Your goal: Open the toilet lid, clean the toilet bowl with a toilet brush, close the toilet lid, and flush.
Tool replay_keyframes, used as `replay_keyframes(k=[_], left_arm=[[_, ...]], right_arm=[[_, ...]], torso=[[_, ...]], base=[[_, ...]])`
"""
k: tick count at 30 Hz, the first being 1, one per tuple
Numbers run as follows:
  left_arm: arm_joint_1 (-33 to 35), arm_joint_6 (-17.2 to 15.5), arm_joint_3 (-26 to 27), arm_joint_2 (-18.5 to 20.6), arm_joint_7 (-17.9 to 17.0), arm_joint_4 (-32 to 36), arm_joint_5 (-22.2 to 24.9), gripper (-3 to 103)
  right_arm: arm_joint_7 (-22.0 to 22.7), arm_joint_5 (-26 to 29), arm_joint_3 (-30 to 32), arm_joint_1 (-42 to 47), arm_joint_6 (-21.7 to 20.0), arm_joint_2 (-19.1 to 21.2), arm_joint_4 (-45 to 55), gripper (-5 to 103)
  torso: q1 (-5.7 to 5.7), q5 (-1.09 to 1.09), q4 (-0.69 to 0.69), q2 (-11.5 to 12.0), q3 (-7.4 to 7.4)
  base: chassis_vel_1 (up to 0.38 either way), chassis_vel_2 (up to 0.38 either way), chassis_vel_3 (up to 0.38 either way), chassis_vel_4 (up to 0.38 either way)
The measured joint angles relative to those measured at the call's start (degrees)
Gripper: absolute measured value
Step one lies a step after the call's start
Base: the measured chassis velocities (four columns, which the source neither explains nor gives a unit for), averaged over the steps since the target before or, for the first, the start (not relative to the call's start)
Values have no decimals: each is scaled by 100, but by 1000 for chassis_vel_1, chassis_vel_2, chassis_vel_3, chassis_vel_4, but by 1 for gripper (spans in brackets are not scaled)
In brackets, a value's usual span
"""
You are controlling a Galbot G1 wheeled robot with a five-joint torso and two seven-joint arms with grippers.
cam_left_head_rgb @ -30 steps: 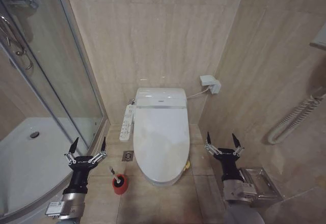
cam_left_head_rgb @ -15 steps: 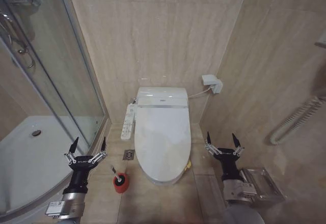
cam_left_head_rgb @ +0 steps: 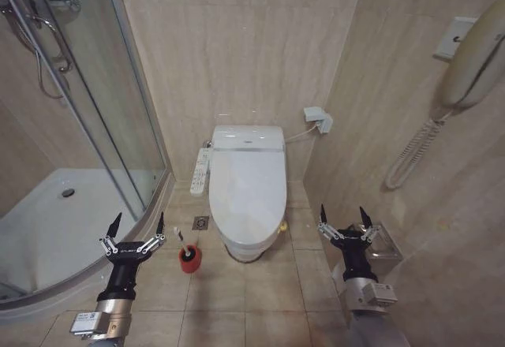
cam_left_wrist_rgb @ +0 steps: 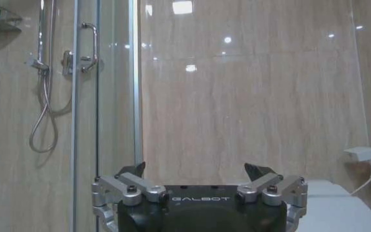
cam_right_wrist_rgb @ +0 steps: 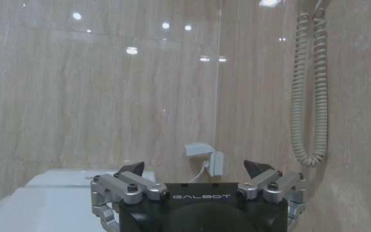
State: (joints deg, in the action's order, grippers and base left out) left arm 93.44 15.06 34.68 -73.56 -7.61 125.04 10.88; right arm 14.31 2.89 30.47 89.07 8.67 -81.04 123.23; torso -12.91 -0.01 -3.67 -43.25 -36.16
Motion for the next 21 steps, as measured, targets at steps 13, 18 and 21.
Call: replay_keyframes(k=[13,18,21], left_arm=[[-5,0,0,0,0,0,0,100],[1,0,0,0,0,0,0,100],[0,0,0,0,0,0,0,100]], right_arm=[[0,0,0,-4,0,0,0,100],[0,0,0,0,0,0,0,100],[0,0,0,0,0,0,0,100]], torso=[[-7,0,0,5,-3],[2,0,-1,0,1],[0,-1,0,0,0]], base=[[38,-44,-48,44],[145,-157,-145,174],[49,-64,-61,41]])
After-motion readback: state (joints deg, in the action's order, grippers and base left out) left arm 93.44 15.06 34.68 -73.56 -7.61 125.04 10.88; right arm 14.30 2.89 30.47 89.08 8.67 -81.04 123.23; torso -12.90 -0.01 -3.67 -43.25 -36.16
